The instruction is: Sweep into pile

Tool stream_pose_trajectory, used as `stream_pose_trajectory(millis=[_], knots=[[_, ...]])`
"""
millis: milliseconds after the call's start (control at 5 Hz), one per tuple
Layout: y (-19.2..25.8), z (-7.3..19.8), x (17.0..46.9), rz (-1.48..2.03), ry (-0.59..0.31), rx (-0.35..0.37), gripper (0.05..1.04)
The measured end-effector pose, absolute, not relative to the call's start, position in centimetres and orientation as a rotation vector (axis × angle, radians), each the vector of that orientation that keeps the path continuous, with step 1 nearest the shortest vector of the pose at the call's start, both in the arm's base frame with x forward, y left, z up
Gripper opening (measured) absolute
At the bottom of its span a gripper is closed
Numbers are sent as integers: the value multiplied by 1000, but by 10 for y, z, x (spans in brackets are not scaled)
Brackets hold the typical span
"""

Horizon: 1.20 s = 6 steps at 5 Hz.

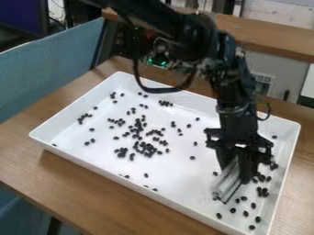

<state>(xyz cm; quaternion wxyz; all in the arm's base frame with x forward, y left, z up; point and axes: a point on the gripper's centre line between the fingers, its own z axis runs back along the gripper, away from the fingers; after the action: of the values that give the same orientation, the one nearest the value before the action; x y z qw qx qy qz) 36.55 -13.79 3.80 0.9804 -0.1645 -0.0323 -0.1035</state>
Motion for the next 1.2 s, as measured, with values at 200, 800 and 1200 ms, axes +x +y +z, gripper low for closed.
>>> stream_pose_trajectory(millis=[200,800,1200], knots=[[-140,32,368,43,-64,-376,404],[-172,16,384,25,27,-398,404],[-157,9,384,-78,122,-226,403]])
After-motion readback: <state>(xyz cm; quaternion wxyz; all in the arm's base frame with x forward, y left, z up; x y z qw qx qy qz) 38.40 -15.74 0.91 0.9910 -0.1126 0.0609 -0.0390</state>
